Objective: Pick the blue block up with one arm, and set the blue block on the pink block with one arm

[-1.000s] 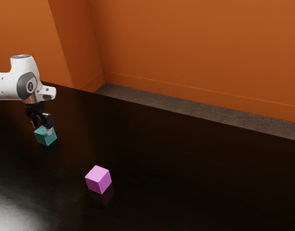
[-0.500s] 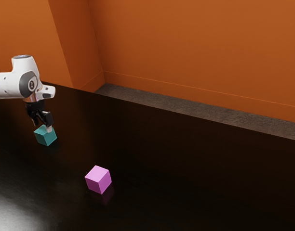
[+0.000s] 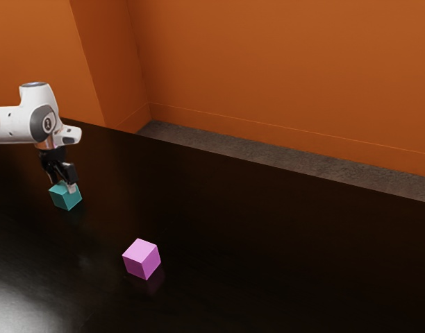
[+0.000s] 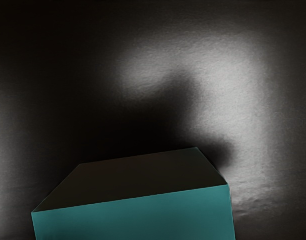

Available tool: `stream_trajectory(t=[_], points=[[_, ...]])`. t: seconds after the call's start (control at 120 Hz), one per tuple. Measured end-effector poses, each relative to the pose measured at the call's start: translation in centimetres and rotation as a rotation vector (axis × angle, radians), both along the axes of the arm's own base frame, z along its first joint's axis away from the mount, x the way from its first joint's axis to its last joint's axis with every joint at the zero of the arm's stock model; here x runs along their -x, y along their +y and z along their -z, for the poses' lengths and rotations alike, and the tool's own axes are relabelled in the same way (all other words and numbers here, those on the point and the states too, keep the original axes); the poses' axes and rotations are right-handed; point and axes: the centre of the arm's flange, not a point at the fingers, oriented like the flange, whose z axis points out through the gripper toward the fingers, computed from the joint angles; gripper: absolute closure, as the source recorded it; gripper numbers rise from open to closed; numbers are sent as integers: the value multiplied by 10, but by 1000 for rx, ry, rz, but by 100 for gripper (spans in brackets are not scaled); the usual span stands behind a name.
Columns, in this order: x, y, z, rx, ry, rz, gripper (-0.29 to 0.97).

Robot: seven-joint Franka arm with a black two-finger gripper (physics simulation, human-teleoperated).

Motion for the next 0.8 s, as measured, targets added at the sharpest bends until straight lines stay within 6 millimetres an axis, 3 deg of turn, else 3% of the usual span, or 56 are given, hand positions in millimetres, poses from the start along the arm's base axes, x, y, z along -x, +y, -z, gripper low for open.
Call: stream_trajectory(t=[0.467, 0.8], points=[[-1, 1, 4, 17, -7, 15, 0], [1, 2, 20, 35, 8, 18, 0]])
